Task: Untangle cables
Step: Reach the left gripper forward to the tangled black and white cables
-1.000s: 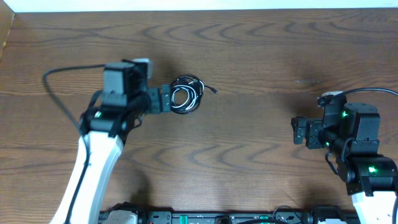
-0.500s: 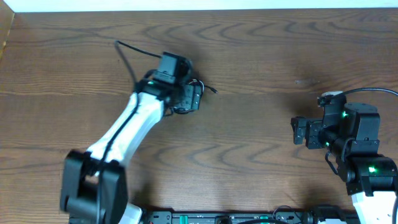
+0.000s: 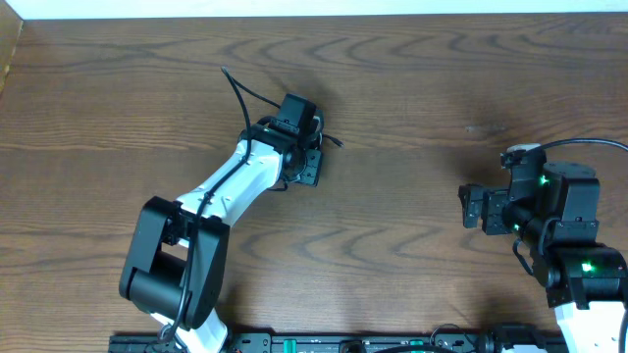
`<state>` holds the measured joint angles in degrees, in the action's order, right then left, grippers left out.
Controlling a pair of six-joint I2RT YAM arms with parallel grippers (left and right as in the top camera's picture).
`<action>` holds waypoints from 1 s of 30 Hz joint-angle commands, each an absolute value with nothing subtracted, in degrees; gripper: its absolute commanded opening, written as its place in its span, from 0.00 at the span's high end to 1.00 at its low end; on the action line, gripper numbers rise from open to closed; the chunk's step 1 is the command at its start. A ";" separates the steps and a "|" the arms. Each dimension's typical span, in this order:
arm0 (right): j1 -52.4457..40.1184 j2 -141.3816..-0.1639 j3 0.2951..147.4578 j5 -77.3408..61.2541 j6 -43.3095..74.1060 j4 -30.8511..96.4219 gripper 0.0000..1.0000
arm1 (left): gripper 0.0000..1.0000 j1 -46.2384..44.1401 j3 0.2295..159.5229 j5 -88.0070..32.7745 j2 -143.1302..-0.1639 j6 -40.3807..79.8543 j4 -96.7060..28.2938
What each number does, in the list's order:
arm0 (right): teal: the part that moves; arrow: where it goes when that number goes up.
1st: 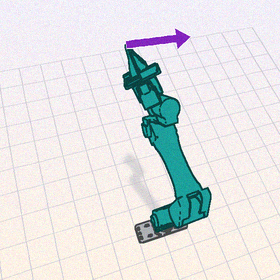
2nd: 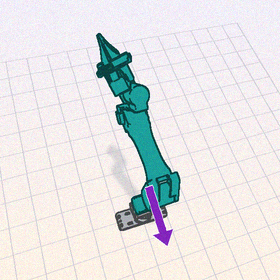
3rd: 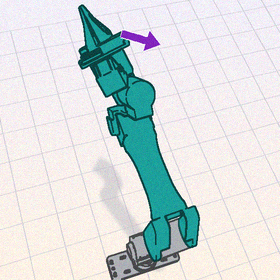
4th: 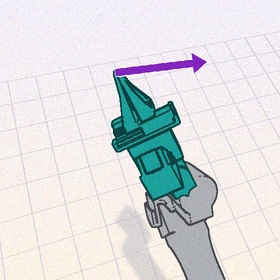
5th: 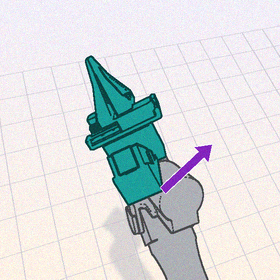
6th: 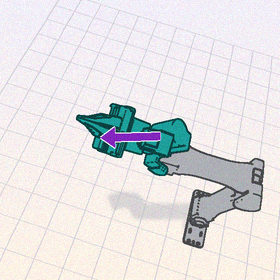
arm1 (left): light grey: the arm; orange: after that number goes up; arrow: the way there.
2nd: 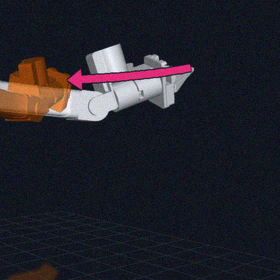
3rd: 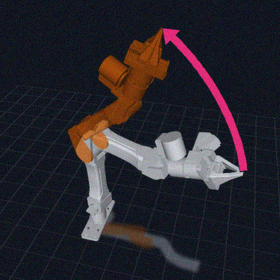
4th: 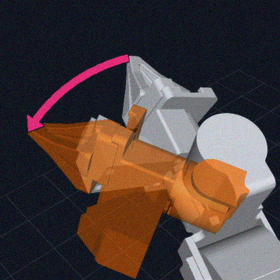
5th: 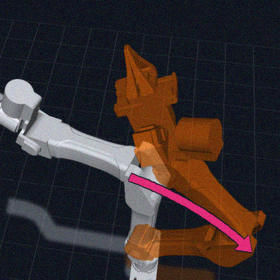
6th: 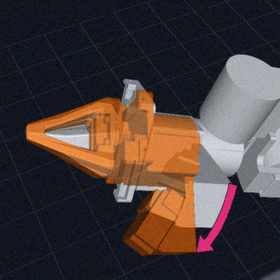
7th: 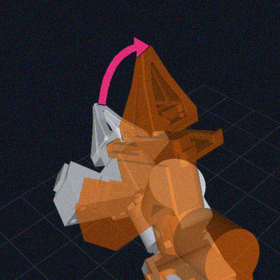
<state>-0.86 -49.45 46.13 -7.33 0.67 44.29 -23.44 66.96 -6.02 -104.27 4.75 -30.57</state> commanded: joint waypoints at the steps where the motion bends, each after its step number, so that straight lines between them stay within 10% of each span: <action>1: -0.43 -49.30 47.46 -7.90 1.28 44.36 0.01 | 0.40 -23.59 67.24 -5.43 -106.08 5.02 -30.52; 8: -0.43 -49.30 47.46 -7.92 1.28 44.42 0.01 | 0.41 -23.59 67.24 -5.50 -107.96 5.04 -30.55; 15: -0.43 -49.30 47.46 -7.90 1.28 44.40 0.01 | 0.92 -23.59 67.61 -15.29 -107.53 5.06 -30.55; 30: -0.43 -49.80 47.46 -11.18 2.13 41.89 0.01 | 0.92 -23.59 72.47 -39.55 -87.05 5.93 -28.95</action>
<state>-0.86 -49.54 46.13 -8.34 0.86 42.83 -23.42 70.63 -32.56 -92.71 5.30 -29.54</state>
